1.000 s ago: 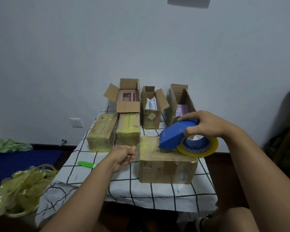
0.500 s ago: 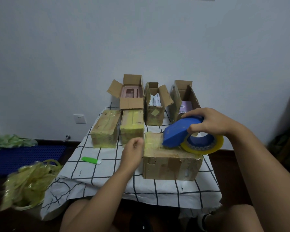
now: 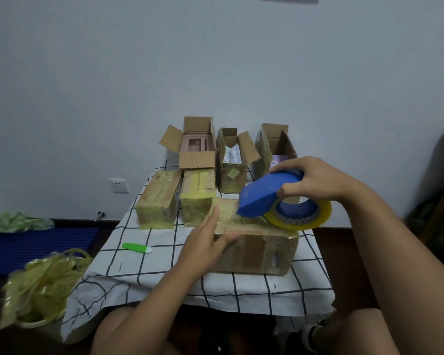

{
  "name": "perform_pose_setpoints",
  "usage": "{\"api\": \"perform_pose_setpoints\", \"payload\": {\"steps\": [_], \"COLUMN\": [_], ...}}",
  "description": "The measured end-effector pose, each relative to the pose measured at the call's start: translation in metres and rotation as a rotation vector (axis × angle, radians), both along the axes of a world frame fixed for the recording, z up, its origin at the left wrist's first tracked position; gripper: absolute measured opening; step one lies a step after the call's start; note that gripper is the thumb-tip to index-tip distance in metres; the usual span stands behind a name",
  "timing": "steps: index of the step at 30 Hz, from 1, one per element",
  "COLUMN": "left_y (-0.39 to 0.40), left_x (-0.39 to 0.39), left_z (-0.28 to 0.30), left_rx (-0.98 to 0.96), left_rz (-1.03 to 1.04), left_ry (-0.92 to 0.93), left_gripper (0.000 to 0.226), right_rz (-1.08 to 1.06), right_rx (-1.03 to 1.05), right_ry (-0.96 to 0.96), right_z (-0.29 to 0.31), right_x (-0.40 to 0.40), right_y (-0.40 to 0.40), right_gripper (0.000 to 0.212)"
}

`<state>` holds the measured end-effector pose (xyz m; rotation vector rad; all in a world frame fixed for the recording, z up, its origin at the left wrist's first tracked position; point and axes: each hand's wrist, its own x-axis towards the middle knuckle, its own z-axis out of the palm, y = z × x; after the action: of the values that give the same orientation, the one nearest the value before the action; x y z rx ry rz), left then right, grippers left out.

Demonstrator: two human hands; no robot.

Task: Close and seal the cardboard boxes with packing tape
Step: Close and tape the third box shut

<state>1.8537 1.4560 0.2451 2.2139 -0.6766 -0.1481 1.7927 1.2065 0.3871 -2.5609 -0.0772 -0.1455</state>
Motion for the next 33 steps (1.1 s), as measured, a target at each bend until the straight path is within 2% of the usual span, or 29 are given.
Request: {"api": "perform_pose_setpoints", "payload": {"steps": [4, 8, 11, 13, 16, 22, 26, 29, 33], "left_y": [0.031, 0.062, 0.078, 0.081, 0.072, 0.049, 0.043, 0.043, 0.042], "left_x": [0.006, 0.012, 0.016, 0.017, 0.014, 0.014, 0.009, 0.013, 0.016], "left_z": [0.007, 0.007, 0.0, -0.003, 0.0, 0.002, 0.004, 0.001, -0.005], "left_rx": [-0.01, -0.02, 0.043, 0.143, 0.286, 0.526, 0.498, 0.381, 0.398], "left_rz": [0.028, 0.086, 0.096, 0.095, 0.068, 0.09, 0.09, 0.123, 0.156], "left_ry": [-0.06, -0.009, 0.012, -0.056, -0.255, -0.42, -0.432, -0.399, -0.433], "left_gripper": [0.104, 0.098, 0.093, 0.084, 0.074, 0.107, 0.11, 0.102, 0.091], "right_rz": [0.038, 0.064, 0.077, 0.083, 0.086, 0.086, 0.094, 0.109, 0.132], "right_rx": [0.021, 0.014, 0.04, 0.033, 0.01, 0.041, 0.038, 0.034, 0.008], "right_ry": [-0.014, -0.001, 0.021, 0.03, 0.042, 0.055, 0.07, 0.083, 0.064], "right_z": [0.005, -0.005, -0.017, -0.022, -0.023, -0.025, -0.025, -0.024, -0.021], "right_x": [0.01, 0.031, 0.042, 0.047, 0.051, 0.054, 0.057, 0.057, 0.055], "right_y": [0.022, 0.049, 0.062, 0.066, 0.067, 0.064, 0.059, 0.057, 0.055], "right_gripper": [0.05, 0.054, 0.048, 0.048, 0.05, 0.041, 0.043, 0.049, 0.054]}}
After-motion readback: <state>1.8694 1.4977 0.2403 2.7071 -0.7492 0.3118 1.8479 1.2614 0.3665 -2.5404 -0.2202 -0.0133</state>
